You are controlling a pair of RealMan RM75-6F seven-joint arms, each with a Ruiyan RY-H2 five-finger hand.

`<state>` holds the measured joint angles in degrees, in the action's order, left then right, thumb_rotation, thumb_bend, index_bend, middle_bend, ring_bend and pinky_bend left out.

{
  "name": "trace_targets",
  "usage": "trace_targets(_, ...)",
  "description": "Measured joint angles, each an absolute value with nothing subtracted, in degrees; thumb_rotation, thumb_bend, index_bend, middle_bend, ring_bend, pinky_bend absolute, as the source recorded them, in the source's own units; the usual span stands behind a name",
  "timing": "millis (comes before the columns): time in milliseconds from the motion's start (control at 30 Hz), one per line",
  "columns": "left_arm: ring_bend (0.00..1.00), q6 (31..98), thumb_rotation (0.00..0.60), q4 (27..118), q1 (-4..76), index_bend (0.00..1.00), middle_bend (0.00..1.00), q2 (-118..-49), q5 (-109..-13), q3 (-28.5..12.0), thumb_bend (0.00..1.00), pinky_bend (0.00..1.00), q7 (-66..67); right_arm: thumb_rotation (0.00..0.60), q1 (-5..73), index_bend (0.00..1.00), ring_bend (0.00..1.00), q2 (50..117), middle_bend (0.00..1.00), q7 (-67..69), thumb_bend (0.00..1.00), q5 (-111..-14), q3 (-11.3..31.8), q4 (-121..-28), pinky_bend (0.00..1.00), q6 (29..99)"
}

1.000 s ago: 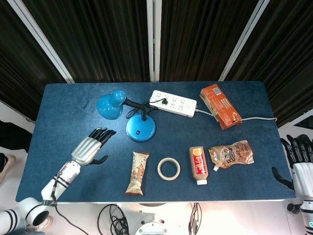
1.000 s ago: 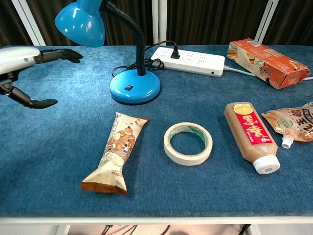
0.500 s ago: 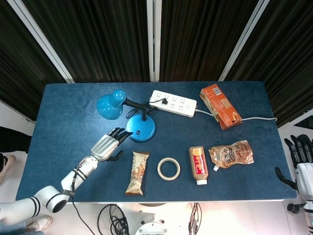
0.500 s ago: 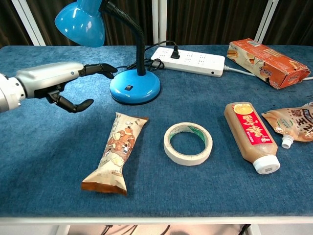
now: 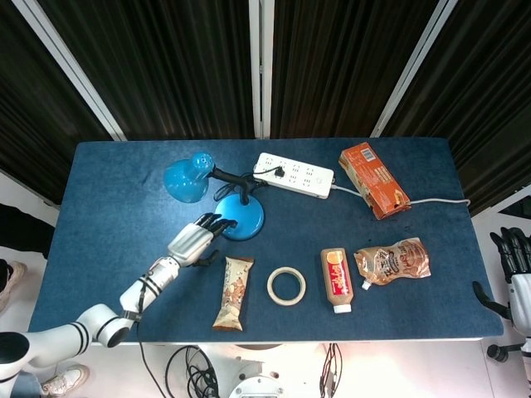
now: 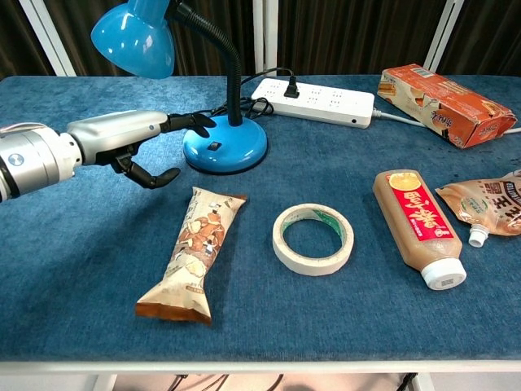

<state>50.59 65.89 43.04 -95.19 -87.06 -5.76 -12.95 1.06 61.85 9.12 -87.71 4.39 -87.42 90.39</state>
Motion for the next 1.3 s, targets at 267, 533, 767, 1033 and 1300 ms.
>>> trace_targets(267,0.00,51.08,0.600,62.78,44.30,0.01,0.11,-97.48,-87.38,-5.04,0.51,0.01,-15.14,0.600,1.00,0.00,0.00,61.84,0.00,10.34,0.24,-86.93,4.65,-86.38,0.00,90.03)
trace_targets(533,0.00,51.23,0.600,60.85,45.07,0.01,0.12,-98.54,-87.52,-4.39,0.50,0.01,-16.44,0.600,1.13,0.00,0.00,61.86,0.00,10.31,0.24,-86.92,4.54,-86.08,0.00,89.51)
trace_targets(767,0.00,51.76,0.600,60.06,45.47,0.01,0.11,-98.59,-87.36,-4.16,0.50,0.00,-16.94,0.600,1.18,0.00,0.00,61.86,0.00,9.99,0.25,-86.72,4.68,-86.25,0.00,89.42)
trace_targets(1033,0.00,52.10,0.600,60.41,45.43,0.01,0.11,-97.95,-87.15,-3.64,0.51,0.00,-16.74,0.600,1.28,0.00,0.00,61.77,0.00,9.36,0.25,-86.21,4.79,-86.71,0.00,88.94)
trace_targets(1300,0.00,51.49,0.600,59.42,45.75,0.01,0.11,-98.44,-86.73,-3.32,0.51,0.00,-17.34,0.600,1.37,0.00,0.00,61.66,0.00,8.94,0.25,-86.18,4.84,-87.12,0.00,88.79)
